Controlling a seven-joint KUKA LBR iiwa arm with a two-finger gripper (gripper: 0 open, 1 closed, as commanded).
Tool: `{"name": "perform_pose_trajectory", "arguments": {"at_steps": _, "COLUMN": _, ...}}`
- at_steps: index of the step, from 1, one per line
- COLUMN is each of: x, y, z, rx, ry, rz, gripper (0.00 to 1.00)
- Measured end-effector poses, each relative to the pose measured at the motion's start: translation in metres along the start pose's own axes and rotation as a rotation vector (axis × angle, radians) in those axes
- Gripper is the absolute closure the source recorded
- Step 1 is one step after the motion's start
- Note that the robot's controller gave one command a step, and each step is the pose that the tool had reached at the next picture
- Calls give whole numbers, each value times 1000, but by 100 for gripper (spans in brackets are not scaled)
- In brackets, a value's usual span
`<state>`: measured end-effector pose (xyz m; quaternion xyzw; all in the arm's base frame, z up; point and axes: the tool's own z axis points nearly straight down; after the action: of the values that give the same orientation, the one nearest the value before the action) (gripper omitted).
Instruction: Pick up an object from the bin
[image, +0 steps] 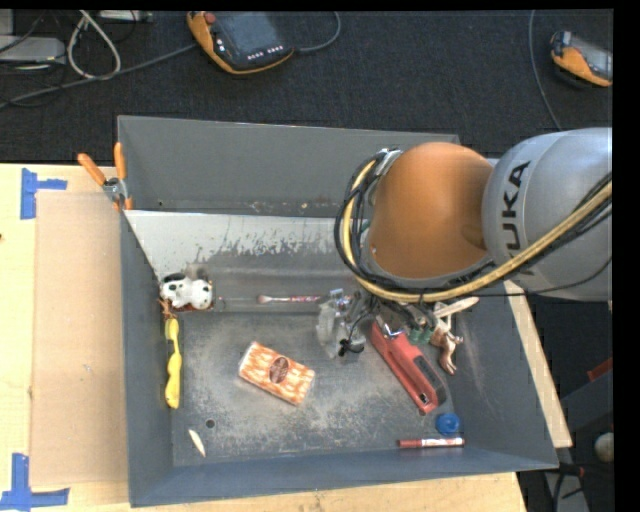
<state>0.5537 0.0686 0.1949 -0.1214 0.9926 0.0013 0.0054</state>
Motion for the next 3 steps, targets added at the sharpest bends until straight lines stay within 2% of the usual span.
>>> {"name": "perform_pose_trajectory", "arguments": {"at_steps": 1, "x": 43, "y": 31, "z": 45, "rx": -1, "ry": 8, "rz": -87, "gripper": 100}}
{"name": "perform_pose_trajectory", "arguments": {"at_steps": 2, "x": 29, "y": 24, "z": 98, "rx": -2, "ry": 6, "rz": -23, "gripper": 100}}
{"name": "perform_pose_trajectory", "arguments": {"at_steps": 3, "x": -49, "y": 47, "z": 118, "rx": -4, "ry": 7, "rz": -22, "gripper": 0}}
